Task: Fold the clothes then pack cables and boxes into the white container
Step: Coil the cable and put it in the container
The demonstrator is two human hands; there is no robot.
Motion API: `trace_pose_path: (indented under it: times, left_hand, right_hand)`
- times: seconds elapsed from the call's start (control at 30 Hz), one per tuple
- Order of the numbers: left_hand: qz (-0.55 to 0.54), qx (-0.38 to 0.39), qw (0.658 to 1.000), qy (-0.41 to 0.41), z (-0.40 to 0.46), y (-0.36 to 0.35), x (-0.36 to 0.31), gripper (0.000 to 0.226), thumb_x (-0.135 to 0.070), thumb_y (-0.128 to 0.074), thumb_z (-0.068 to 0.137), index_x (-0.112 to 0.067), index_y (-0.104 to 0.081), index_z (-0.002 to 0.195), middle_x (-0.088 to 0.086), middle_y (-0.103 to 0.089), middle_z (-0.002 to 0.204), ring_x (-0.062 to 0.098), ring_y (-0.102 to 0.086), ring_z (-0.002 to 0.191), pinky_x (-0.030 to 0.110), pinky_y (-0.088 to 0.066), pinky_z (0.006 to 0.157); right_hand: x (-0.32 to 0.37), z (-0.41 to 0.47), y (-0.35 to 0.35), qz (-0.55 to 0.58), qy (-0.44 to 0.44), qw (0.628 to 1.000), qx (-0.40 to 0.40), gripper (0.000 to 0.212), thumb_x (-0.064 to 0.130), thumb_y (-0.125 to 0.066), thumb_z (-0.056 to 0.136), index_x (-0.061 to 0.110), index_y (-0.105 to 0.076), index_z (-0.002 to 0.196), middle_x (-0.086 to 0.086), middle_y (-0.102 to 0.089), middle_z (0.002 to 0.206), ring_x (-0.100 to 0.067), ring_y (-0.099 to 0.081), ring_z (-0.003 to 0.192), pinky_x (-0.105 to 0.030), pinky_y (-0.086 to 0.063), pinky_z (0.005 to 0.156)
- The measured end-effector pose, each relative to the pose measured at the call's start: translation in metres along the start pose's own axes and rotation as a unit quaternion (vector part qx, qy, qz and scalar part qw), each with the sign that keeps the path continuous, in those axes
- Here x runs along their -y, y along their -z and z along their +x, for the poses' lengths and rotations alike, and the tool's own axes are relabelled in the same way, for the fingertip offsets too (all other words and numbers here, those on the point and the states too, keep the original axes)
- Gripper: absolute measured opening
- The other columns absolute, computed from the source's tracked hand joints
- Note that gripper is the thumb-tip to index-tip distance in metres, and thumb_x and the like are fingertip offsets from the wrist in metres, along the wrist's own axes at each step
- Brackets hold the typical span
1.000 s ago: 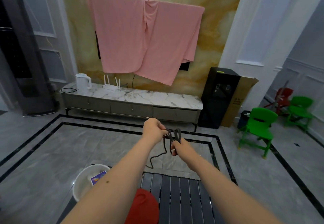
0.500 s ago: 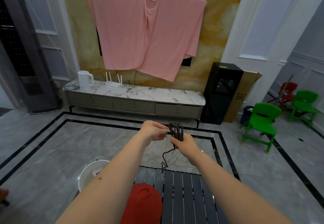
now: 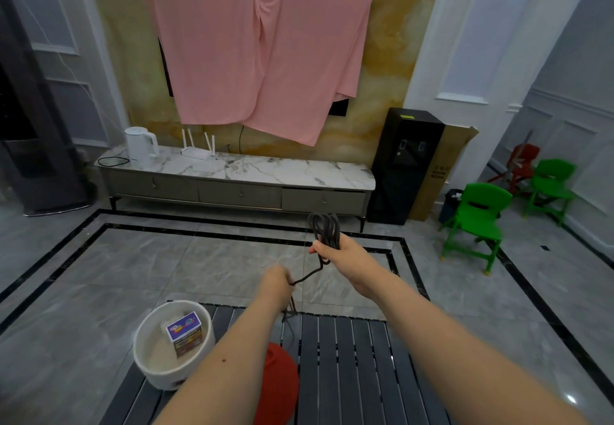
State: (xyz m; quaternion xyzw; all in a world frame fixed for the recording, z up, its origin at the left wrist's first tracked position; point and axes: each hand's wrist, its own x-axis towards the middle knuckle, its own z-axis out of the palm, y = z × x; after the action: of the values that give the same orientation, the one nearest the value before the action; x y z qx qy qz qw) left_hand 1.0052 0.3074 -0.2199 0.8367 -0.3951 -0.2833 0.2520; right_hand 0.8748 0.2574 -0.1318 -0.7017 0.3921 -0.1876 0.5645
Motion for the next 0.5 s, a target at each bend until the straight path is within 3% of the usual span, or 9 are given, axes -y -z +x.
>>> trace_pose_path:
  times: [0.1,0.2,0.27,0.33,0.43,0.5]
  left_hand:
    - [-0.004,-0.013,1.0,-0.016,0.005,0.005,0.0,0.02,-0.008,-0.055,0.093,0.003,-0.063,0.107,0.019,-0.064,0.111,0.03,-0.06,0.107,0.034,-0.047,0.089]
    - [-0.039,-0.028,0.998,-0.034,0.008,0.011,-0.001,0.009,-0.005,-0.054,0.092,-0.001,-0.062,0.095,0.018,-0.057,0.091,0.027,-0.055,0.085,0.031,-0.042,0.073]
    - [-0.053,-0.036,0.997,-0.044,0.01,0.016,-0.001,0.006,-0.004,-0.055,0.092,-0.002,-0.061,0.091,0.014,-0.053,0.085,0.022,-0.05,0.08,0.028,-0.038,0.07]
    - [-0.058,-0.059,0.995,-0.056,0.012,0.024,-0.002,0.006,-0.004,-0.055,0.091,-0.003,-0.06,0.087,0.012,-0.052,0.082,0.021,-0.05,0.079,0.027,-0.037,0.069]
    - [-0.021,-0.104,0.989,-0.1,0.014,0.037,-0.008,0.011,-0.006,-0.058,0.09,0.003,-0.063,0.093,0.007,-0.05,0.083,0.018,-0.047,0.079,0.025,-0.035,0.07]
    - [-0.009,-0.111,0.986,-0.127,0.013,0.044,-0.016,0.013,-0.006,-0.058,0.09,0.005,-0.063,0.094,0.007,-0.052,0.082,0.017,-0.048,0.078,0.026,-0.036,0.07]
  right_hand:
    - [-0.004,0.001,0.007,0.039,-0.008,0.999,-0.016,0.03,0.03,-0.053,0.095,0.011,-0.059,0.118,0.009,-0.062,0.103,-0.004,-0.052,0.098,-0.028,-0.033,0.093]
    - [-0.004,0.002,0.009,0.109,0.002,0.994,0.001,0.019,0.025,-0.048,0.098,0.01,-0.059,0.095,0.003,-0.065,0.085,-0.009,-0.063,0.085,-0.033,-0.039,0.092]
    - [-0.001,0.002,0.007,0.101,0.006,0.995,0.004,0.022,0.023,-0.047,0.098,0.014,-0.054,0.08,0.0,-0.061,0.073,-0.012,-0.062,0.071,-0.03,-0.044,0.084]
    - [-0.002,0.003,0.004,0.02,0.006,1.0,-0.016,0.024,0.019,-0.047,0.098,0.015,-0.05,0.075,-0.001,-0.056,0.069,-0.012,-0.055,0.061,-0.021,-0.046,0.069]
    - [-0.008,0.006,0.002,-0.066,-0.007,0.997,-0.049,0.01,0.015,-0.046,0.096,0.009,-0.053,0.092,-0.004,-0.052,0.077,-0.012,-0.049,0.058,-0.015,-0.045,0.055]
    - [-0.012,0.008,-0.001,-0.082,-0.023,0.995,-0.05,0.017,0.014,-0.046,0.096,0.004,-0.056,0.106,-0.006,-0.051,0.084,-0.013,-0.05,0.061,-0.017,-0.044,0.054]
